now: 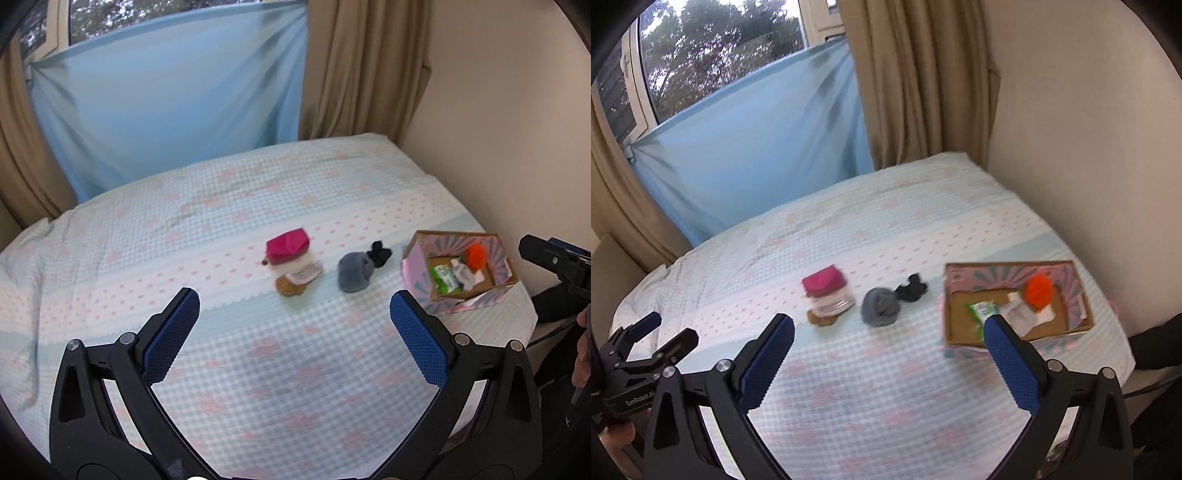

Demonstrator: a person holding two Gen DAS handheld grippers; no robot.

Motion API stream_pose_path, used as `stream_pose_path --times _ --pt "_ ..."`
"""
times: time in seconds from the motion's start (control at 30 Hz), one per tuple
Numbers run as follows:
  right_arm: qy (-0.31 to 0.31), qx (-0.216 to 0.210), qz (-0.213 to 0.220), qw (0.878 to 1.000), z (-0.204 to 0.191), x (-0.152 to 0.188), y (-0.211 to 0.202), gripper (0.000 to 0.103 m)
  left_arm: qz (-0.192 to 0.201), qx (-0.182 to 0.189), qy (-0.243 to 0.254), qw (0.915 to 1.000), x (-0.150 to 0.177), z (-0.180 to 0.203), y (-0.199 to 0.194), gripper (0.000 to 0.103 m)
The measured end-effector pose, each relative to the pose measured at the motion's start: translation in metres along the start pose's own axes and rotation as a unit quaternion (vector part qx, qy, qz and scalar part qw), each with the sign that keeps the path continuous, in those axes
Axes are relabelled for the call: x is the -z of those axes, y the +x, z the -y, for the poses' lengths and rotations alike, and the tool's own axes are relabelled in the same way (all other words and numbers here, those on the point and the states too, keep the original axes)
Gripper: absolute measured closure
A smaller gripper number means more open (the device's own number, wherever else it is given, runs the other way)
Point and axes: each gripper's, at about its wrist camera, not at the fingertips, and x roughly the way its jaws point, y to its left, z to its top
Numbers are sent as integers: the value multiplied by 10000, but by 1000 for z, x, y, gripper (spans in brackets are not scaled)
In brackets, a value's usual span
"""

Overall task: Organize soft objects
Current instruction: 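Withdraw both tools from the box and back away from the bed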

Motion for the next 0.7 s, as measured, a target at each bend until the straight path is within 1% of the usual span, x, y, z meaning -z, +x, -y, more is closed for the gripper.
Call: stream_pose_path --times 0.1,0.23,0.27,0.33,0.43,0.5,0.6,0.7 --pt "18 -73 -163 9998 -14 2 18 1 -101 7 -80 9999 3 -16 16 0" --pt "27 -29 -335 9994 -28 2 47 1 -152 -152 -86 9997 8 -32 44 0" --pt "48 22 -367 9993 -30 2 58 1 -178 -224 -64 9996 11 -35 56 0" --pt "70 79 -427 9990 -34 1 75 1 -295 -226 -40 9993 15 -40 81 0" --pt "41 180 -546 9983 -39 -2 107 1 -423 -131 29 9990 20 -43 118 0" --pt "18 228 -619 9978 -40 -3 131 1 -478 -116 177 9986 23 -42 142 0" --pt "20 217 -832 9963 -39 -1 172 1 -673 -61 389 9970 26 -40 185 0" --pt "135 222 -997 9947 -34 2 208 1 -845 76 413 9955 29 -40 222 0"
